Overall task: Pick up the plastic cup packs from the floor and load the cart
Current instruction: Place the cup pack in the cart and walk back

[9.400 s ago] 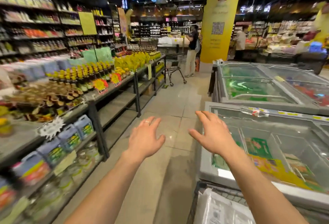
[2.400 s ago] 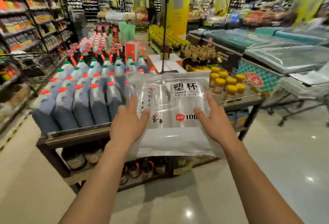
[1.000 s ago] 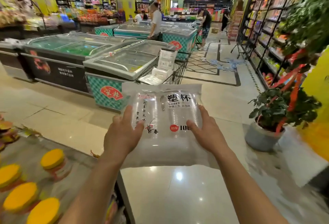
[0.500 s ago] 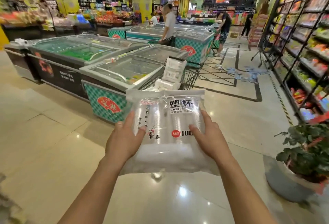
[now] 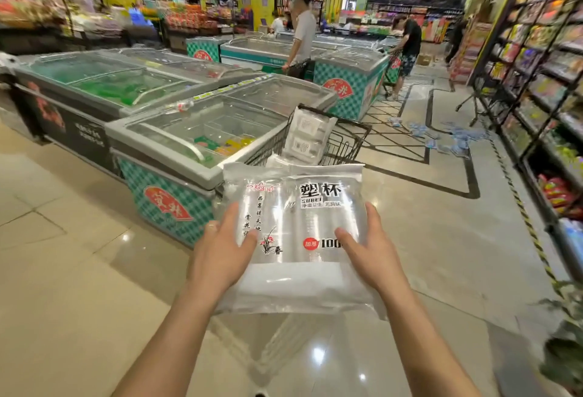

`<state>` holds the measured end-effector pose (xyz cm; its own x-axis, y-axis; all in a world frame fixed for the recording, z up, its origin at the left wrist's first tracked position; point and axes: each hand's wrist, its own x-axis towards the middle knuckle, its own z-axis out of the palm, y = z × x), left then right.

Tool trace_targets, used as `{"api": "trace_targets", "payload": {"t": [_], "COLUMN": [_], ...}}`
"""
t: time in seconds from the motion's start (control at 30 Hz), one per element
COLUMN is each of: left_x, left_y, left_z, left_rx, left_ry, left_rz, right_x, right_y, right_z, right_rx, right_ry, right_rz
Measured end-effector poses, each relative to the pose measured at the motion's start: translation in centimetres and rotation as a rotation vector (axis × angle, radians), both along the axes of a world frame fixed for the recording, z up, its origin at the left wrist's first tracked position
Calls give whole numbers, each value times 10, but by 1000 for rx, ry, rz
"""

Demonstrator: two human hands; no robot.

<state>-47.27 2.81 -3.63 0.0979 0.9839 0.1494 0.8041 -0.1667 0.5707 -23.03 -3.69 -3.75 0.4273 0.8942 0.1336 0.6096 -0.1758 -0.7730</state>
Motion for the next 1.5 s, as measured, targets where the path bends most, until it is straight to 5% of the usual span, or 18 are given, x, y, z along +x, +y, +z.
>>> {"api": "trace_targets", "payload": {"t": [0.3, 0.8, 1.13, 1.5], "left_x": [81, 220, 349, 360], "left_y": [226, 462, 581, 691], "left_z": [2, -39, -72, -134], "left_rx": [-35, -28, -161, -301], "left_ry": [13, 34, -197, -455], "left_rz": [-18, 4, 110, 173], "right_x": [72, 229, 371, 376], "right_y": [207, 460, 613, 762], "right_z": [11, -28, -37, -43], "right_rx": [-2, 19, -20, 72], "right_ry": [-37, 43, 54, -123], "right_rz": [-44, 133, 243, 414]}}
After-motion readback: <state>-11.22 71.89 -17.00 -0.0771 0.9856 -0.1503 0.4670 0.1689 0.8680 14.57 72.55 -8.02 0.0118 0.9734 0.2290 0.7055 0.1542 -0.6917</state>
